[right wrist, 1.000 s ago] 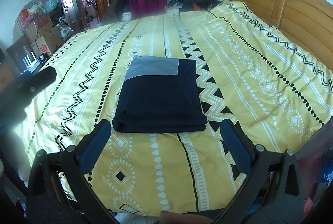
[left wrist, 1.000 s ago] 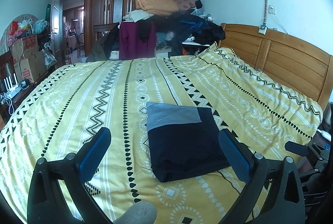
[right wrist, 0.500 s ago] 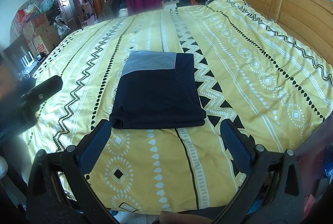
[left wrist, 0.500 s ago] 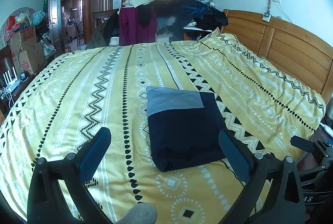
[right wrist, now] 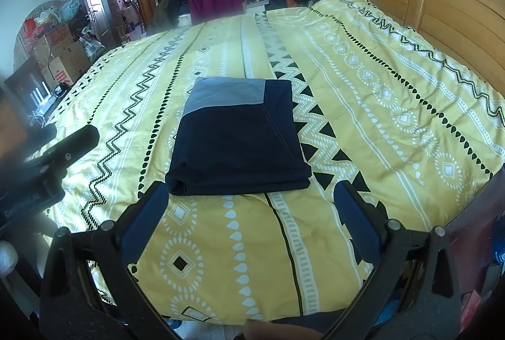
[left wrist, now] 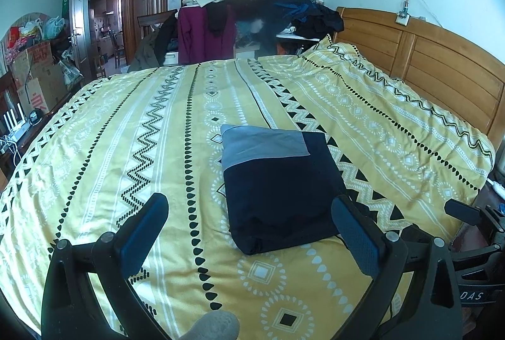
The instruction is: Fold small clothes
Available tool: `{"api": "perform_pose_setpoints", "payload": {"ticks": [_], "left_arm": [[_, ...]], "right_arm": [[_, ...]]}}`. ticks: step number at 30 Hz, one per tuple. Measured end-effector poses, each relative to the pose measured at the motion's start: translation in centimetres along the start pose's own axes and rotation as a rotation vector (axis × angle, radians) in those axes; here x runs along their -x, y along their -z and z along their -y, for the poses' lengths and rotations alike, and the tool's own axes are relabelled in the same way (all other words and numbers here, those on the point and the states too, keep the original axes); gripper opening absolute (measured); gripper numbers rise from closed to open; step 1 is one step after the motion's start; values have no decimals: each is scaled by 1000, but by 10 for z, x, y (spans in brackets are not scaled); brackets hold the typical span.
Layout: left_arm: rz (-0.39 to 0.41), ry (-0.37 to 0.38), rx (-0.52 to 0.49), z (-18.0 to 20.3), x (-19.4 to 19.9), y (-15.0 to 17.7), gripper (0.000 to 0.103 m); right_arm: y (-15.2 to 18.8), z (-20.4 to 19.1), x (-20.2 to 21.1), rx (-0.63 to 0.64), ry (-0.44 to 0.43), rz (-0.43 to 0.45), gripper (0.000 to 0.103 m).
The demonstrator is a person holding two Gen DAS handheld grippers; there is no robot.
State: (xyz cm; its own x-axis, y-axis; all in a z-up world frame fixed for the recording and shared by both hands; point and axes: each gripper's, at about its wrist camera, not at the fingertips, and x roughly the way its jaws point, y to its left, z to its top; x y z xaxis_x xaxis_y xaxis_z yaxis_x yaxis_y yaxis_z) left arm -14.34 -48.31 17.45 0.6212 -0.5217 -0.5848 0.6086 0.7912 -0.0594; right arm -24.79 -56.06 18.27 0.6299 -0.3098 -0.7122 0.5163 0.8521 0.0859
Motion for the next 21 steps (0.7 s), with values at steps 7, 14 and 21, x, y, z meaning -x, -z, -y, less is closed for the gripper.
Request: {"api": "perform_pose_setpoints", "payload": {"ticks": [7, 14, 21], "left_arm": [[-9, -9, -10, 1, 0, 0, 103], [-7, -8, -13, 1, 3, 0, 103], [-9, -13, -8, -4, 3, -3, 103]], "right_arm": [[2, -1, 5, 0, -15, 8, 103], [2, -3, 5, 4, -37, -3, 103], [-1, -7, 6, 15, -41, 9, 103]]}}
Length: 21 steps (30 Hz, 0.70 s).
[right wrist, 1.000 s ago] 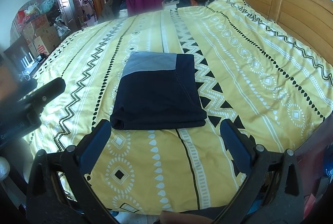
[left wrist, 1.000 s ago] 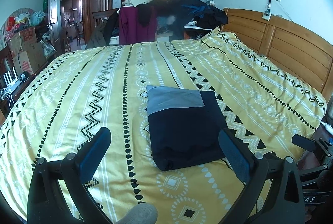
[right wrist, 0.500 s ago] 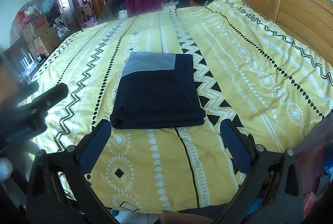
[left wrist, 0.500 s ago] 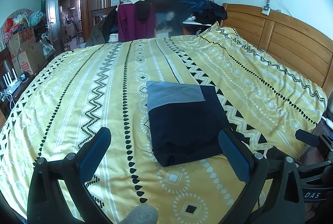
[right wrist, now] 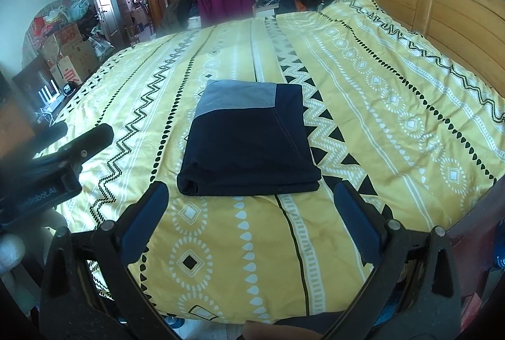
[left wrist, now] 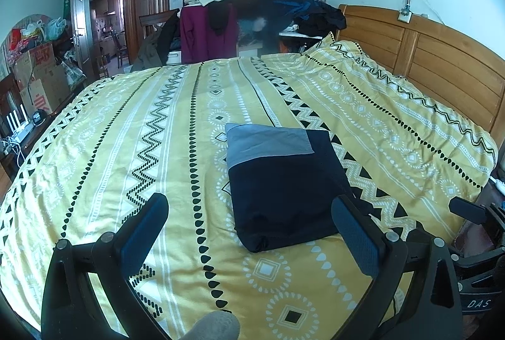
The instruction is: Fold small clothes
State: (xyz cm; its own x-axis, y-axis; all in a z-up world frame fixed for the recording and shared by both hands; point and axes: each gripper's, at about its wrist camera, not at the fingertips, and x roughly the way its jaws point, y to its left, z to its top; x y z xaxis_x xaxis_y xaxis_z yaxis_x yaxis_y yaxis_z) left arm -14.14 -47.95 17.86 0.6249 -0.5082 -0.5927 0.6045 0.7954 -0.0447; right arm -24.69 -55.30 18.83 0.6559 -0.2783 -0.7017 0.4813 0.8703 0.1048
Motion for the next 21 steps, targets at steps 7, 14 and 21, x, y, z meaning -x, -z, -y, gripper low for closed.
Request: {"api": "perform_pose_setpoints", "payload": {"ticks": [7, 14, 21], "left_arm": [[0, -8, -2, -3, -1, -1, 103], [-4, -12, -6, -3, -4, -2, 103], [-4, -17, 0, -6, -7, -1, 103]], "right_arm": [[-1, -1, -1, 7, -8, 2, 103], [-1, -2, -2, 6, -10, -5, 103], [-1, -5, -3, 14, -13, -5, 103]]}}
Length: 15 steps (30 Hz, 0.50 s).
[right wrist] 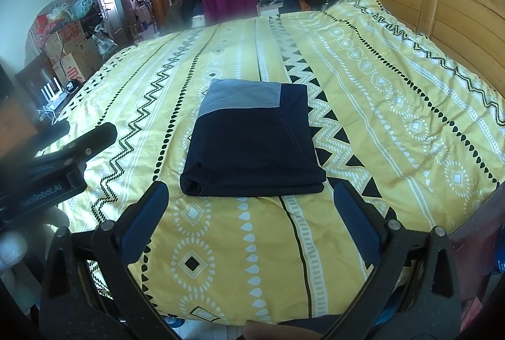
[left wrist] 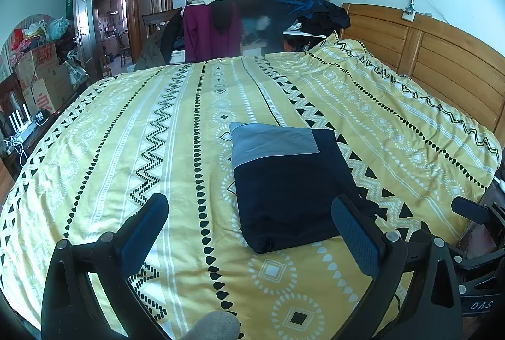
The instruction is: Fold small clothes
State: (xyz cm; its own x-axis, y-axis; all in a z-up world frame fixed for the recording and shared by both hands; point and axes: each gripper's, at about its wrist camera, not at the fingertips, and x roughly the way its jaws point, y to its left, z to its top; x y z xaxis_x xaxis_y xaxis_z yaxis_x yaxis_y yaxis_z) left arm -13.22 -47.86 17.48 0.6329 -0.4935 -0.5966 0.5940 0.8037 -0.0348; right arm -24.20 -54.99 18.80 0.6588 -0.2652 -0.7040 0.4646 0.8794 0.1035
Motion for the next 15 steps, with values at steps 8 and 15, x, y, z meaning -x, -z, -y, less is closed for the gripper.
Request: {"api": "perform_pose_setpoints", "payload": {"ticks": [8, 15], "left_arm": [[-6, 9, 12, 0, 0, 2, 103], [-3, 0, 13, -2, 0, 4, 103]], "right_arm": [[0, 0, 0, 0, 4, 2, 103], [-2, 1, -1, 3, 2, 4, 103]]}}
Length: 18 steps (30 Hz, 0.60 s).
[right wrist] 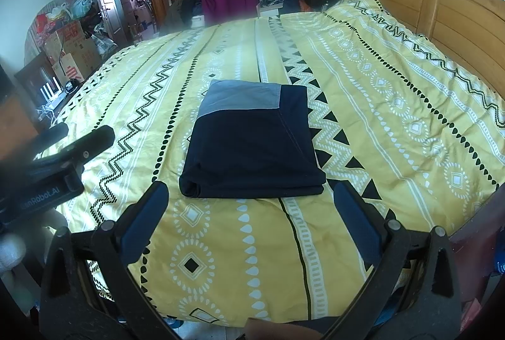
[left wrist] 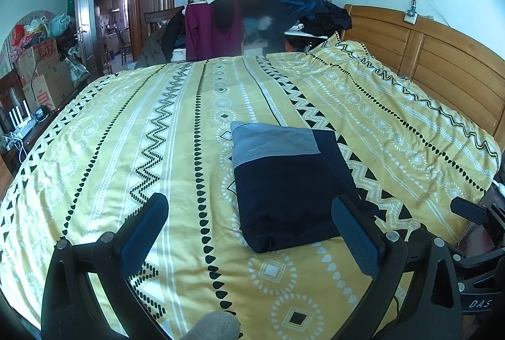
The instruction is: Fold small clothes
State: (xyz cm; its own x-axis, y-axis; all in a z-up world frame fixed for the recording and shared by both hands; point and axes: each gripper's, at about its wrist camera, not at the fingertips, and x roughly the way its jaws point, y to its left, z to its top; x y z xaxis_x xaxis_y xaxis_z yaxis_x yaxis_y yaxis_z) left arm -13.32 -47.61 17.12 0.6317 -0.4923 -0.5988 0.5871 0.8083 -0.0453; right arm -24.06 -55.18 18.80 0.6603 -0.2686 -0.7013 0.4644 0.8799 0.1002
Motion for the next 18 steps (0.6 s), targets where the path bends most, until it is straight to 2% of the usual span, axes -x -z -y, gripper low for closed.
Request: {"api": "perform_pose_setpoints", "payload": {"ticks": [18], "left_arm": [[-2, -2, -10, 4, -3, 0, 103]], "right_arm": [[-1, 2, -3, -4, 1, -3, 103]]}}
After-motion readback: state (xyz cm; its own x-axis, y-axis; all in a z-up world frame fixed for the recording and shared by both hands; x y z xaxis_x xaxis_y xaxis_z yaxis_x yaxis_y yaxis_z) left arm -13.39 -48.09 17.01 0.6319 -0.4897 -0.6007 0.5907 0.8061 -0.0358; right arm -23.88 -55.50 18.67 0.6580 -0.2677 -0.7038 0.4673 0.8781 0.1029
